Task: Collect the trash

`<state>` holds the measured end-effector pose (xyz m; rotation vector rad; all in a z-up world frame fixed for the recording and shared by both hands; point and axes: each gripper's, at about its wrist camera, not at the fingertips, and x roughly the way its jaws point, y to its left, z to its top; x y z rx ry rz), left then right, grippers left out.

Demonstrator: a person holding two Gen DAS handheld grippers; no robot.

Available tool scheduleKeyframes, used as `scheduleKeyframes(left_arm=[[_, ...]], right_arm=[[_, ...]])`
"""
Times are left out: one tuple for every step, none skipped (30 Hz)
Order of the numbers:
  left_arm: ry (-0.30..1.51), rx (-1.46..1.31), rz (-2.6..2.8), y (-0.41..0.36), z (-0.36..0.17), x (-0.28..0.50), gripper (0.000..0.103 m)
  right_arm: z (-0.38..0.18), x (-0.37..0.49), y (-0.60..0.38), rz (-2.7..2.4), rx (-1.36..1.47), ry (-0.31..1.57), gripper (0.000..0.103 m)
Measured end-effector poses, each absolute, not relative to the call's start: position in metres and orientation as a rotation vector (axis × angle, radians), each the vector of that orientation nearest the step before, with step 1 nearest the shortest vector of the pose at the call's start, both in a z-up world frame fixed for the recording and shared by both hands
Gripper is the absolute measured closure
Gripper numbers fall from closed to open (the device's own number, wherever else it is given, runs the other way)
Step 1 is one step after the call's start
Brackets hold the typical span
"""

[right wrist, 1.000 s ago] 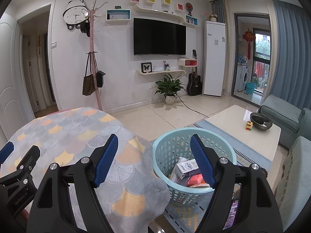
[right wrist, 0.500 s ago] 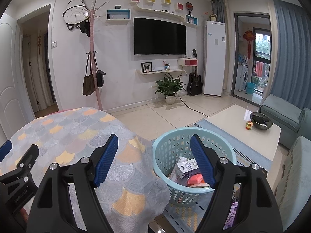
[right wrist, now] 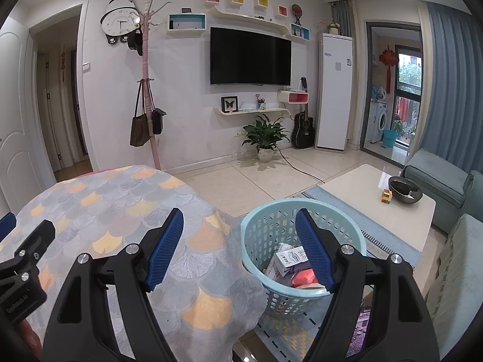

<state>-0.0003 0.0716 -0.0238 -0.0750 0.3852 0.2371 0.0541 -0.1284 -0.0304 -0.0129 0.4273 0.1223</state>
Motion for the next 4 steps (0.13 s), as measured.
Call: scheduleKeyframes(left_arm=[[0.384, -0.077, 0.237, 0.0732, -0.0225, -0.0022, 0.008], [0.381, -0.077, 0.24, 0.0761, -0.0213, -0.0056, 0.008], [0.377, -0.075, 0.248, 0.0788, -0.0198, -0.0094, 0.008], [0.374, -0.072, 0.254, 0.0794, -0.0182, -0.011, 0.008]], right_arm=[[-0.0301, 0.0526, -0.1273, 0.124, -0.016, 0.426, 0.03], [-0.0293, 0.051, -0.1254, 0.127, -0.021, 0.425, 0.03], [-0.0287, 0.0499, -0.1235, 0.129, -0.023, 0.424, 0.03], [-0.0282, 0.048, -0.1212, 0.132, -0.025, 0.422, 0.03]])
